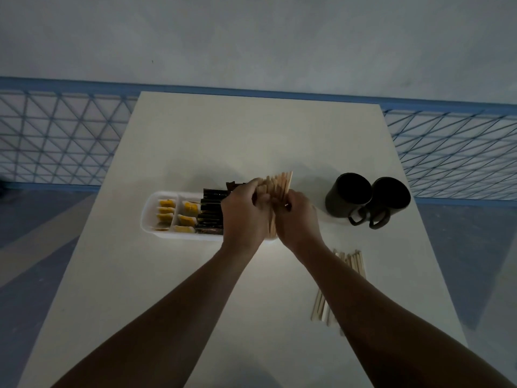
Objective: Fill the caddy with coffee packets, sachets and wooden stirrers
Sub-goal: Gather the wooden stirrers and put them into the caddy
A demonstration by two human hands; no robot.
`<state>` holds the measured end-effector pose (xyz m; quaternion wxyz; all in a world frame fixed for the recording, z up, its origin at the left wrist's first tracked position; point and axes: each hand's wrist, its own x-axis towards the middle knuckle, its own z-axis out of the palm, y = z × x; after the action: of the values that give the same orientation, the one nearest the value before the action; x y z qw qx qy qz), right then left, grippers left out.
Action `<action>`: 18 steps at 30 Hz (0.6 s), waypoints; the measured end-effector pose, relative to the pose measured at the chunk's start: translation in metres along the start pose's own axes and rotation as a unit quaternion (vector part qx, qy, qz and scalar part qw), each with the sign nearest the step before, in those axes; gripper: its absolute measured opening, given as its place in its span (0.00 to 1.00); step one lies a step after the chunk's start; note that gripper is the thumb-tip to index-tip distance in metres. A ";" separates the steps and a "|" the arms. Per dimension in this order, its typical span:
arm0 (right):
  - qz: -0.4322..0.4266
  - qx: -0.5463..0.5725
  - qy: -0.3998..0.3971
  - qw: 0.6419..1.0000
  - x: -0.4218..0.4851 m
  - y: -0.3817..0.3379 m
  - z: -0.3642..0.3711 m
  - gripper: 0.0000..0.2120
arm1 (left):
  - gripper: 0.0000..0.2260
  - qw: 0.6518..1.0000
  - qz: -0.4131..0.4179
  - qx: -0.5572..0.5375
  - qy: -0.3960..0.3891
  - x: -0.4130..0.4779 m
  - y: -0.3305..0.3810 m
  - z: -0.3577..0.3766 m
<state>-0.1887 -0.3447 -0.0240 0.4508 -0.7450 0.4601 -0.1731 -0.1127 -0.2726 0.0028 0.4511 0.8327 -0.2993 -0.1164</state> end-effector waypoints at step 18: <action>-0.221 -0.111 0.041 0.968 0.016 -0.006 -0.016 0.25 | 0.15 0.988 0.093 0.071 -0.102 0.031 0.008 -0.013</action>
<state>-0.1877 -0.3652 -0.0132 0.2969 -0.8659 0.3184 -0.2464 -0.0848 -0.2861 0.0191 0.3670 0.8148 -0.4275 -0.1365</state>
